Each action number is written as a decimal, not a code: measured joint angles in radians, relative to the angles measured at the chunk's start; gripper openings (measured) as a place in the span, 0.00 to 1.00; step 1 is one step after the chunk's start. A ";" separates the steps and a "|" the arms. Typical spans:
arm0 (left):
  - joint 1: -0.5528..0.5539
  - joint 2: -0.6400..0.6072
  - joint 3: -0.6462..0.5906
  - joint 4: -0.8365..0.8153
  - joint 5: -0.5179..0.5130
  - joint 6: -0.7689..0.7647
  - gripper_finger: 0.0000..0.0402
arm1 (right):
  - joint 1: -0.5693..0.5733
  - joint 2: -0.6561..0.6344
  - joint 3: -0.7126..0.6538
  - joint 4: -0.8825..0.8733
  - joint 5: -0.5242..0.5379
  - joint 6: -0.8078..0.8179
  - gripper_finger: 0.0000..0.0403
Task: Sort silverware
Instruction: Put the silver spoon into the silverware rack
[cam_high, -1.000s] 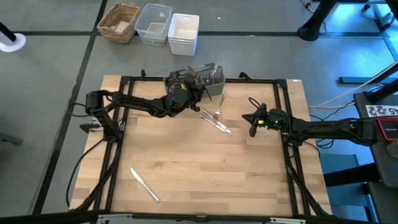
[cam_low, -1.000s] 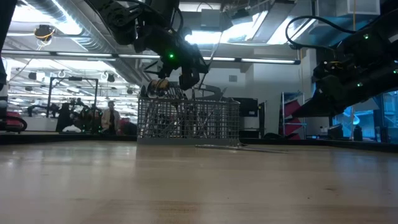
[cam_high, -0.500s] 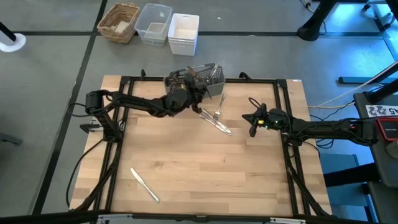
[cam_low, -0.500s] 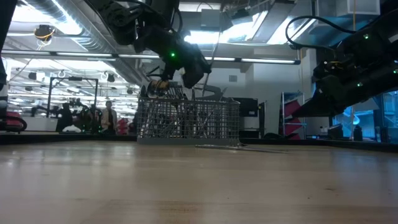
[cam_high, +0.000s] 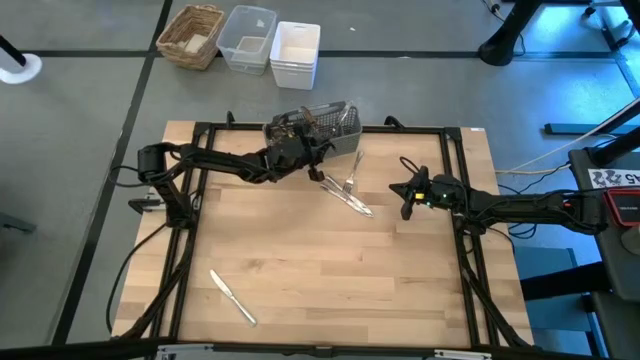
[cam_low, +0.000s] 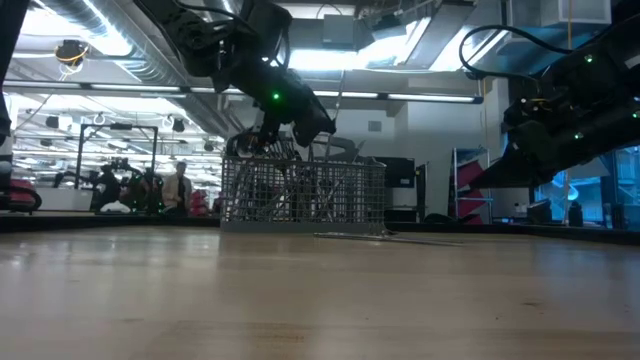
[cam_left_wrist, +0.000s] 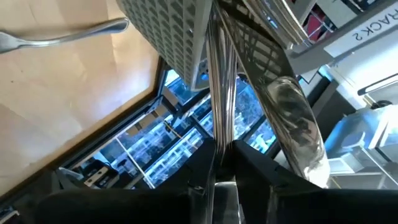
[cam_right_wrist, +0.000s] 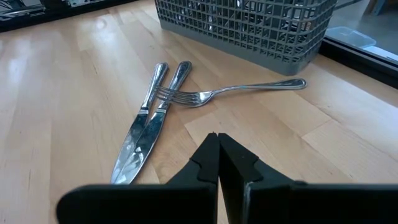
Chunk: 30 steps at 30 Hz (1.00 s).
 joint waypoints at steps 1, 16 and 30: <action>0.004 0.000 0.000 -0.001 0.010 0.000 0.11 | 0.000 0.000 0.000 0.000 0.000 0.000 0.01; 0.053 0.002 0.000 -0.024 0.026 0.085 0.11 | 0.000 0.000 0.000 0.000 0.000 0.000 0.01; 0.051 0.002 0.000 -0.010 -0.053 0.017 0.11 | 0.000 0.000 0.000 0.000 0.000 0.000 0.01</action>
